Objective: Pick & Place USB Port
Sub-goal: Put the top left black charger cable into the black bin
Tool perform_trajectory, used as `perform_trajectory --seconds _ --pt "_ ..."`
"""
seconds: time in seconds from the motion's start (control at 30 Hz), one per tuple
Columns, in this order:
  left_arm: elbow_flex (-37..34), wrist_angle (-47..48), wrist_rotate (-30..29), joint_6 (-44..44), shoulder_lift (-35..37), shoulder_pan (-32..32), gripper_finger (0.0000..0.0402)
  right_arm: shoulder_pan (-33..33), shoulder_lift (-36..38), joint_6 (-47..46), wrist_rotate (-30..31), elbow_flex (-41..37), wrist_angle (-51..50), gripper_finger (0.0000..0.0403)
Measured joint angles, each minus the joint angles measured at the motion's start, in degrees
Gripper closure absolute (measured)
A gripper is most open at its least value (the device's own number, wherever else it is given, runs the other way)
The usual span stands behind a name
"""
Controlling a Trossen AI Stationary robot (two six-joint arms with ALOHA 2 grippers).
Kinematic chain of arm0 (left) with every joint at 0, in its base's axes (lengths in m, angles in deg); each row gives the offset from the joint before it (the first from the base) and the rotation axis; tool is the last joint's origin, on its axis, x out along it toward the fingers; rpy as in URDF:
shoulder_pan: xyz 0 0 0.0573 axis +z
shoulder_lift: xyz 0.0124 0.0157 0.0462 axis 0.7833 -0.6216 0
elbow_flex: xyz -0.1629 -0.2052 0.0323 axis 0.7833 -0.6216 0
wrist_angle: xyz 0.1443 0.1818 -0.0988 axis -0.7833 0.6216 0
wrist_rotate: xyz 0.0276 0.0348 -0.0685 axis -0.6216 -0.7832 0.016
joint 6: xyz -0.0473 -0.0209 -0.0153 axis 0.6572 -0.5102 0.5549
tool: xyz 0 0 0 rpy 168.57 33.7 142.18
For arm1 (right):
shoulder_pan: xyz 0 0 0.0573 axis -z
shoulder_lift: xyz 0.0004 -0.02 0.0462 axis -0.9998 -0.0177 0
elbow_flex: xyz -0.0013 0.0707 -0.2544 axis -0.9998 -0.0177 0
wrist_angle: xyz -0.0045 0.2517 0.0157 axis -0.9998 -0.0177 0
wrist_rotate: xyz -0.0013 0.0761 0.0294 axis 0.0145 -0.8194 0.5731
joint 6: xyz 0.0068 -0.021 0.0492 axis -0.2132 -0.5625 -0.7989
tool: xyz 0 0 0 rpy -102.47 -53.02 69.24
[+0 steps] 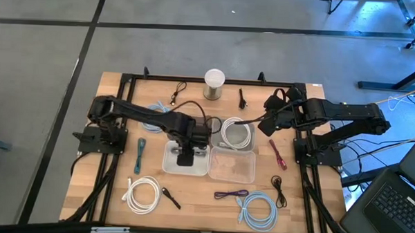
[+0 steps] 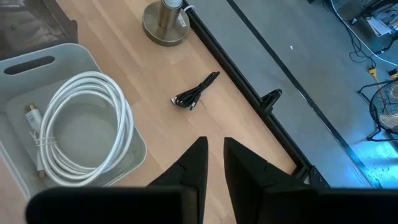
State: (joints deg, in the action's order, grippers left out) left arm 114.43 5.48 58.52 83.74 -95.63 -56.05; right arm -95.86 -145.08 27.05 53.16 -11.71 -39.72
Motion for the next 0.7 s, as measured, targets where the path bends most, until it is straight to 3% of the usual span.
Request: perform_trajectory --seconds 0.1,0.2,0.47,0.7 --pt "2.79 0.36 -1.31 1.33 2.99 -1.37 0.0245 -0.04 0.0 -0.03 -1.06 0.0 -0.16 0.0348" --pt "3.38 0.72 -6.24 2.92 7.16 -3.13 0.0246 -0.07 0.0 -0.02 -2.06 0.0 -0.31 0.0348" --pt "-3.82 5.7 -31.24 17.14 20.88 -8.49 0.0259 -0.06 0.0 0.03 -2.43 0.0 -0.46 0.0348" --pt "-13.07 8.17 -35.71 29.11 31.48 -5.89 0.0269 -0.04 0.0 0.17 -2.41 0.0 0.02 0.0347"
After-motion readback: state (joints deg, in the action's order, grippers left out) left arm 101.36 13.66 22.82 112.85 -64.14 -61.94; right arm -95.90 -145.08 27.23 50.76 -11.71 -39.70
